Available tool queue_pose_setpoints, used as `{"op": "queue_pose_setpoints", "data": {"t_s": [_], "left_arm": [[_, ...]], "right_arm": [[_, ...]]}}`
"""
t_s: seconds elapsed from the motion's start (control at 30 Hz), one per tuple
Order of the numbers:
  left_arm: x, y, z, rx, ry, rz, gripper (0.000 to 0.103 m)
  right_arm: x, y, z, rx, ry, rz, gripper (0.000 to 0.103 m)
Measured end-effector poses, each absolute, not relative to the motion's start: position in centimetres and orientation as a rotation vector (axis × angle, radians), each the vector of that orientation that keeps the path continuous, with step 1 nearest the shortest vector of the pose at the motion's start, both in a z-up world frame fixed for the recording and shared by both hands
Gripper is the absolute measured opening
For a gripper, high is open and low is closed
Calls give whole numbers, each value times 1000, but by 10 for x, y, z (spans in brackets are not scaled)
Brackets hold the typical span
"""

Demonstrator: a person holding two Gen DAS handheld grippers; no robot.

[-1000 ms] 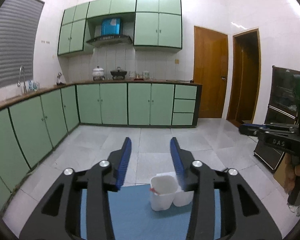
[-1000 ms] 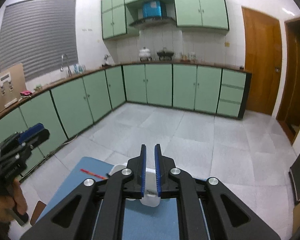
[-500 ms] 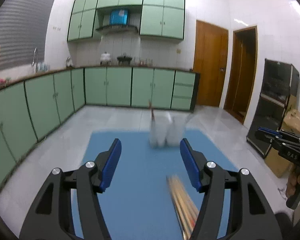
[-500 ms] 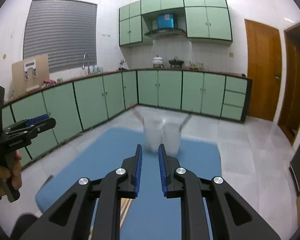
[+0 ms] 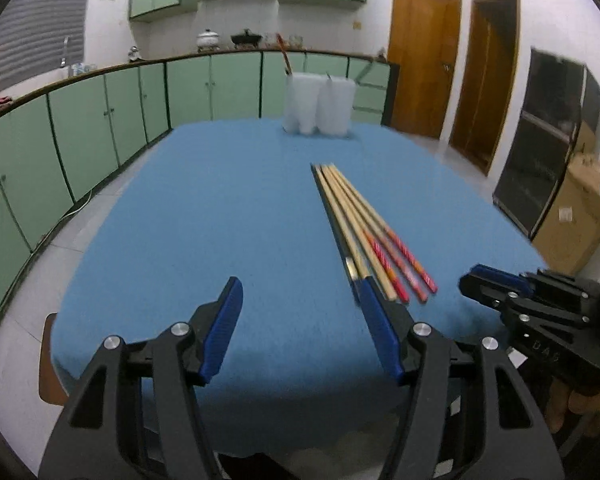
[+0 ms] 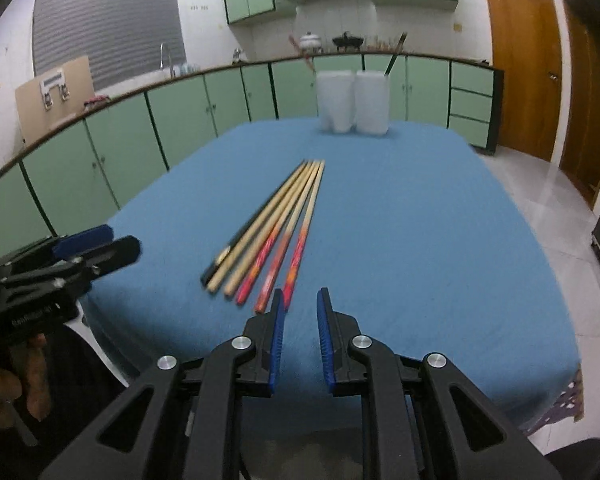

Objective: Organize utensils
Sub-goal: 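Move both tools back to the remaining chopsticks on the table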

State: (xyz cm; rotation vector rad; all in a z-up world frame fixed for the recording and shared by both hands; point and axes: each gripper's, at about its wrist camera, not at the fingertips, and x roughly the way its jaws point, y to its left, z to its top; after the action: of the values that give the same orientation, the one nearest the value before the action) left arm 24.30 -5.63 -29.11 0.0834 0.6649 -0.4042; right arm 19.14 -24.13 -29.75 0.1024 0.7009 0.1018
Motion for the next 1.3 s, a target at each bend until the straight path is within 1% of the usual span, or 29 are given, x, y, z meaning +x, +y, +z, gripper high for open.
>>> {"op": "queue_pose_setpoints", "data": {"t_s": [0.17, 0.33, 0.47, 0.97, 1.1, 1.13, 1.17, 1.23, 1.27, 1.3], "left_arm": [[249, -64, -312, 114, 725, -403, 53], [257, -68, -321, 133, 740, -397, 52], [261, -77, -320, 147, 730, -404, 51], [263, -91, -325, 136, 710, -398, 52], [269, -88, -325, 113, 707, -359, 47], [269, -88, -325, 110, 709, -360, 47], [269, -89, -324, 115, 706, -361, 47], [268, -91, -324, 123, 702, -369, 43], [268, -92, -324, 123, 701, -375, 37], [267, -94, -324, 121, 700, -385, 29]], "right_arm": [[197, -236, -309, 101, 724, 111, 16], [202, -236, -309, 95, 714, 110, 17], [206, -239, -310, 99, 710, 103, 14], [210, -254, -309, 115, 696, 61, 14], [211, -260, -308, 123, 693, 44, 15], [211, -258, -308, 119, 693, 49, 18], [211, -255, -308, 111, 691, 53, 19], [211, -253, -309, 100, 688, 50, 19], [211, -252, -309, 100, 690, 49, 17], [212, -253, -309, 100, 691, 41, 15]]}}
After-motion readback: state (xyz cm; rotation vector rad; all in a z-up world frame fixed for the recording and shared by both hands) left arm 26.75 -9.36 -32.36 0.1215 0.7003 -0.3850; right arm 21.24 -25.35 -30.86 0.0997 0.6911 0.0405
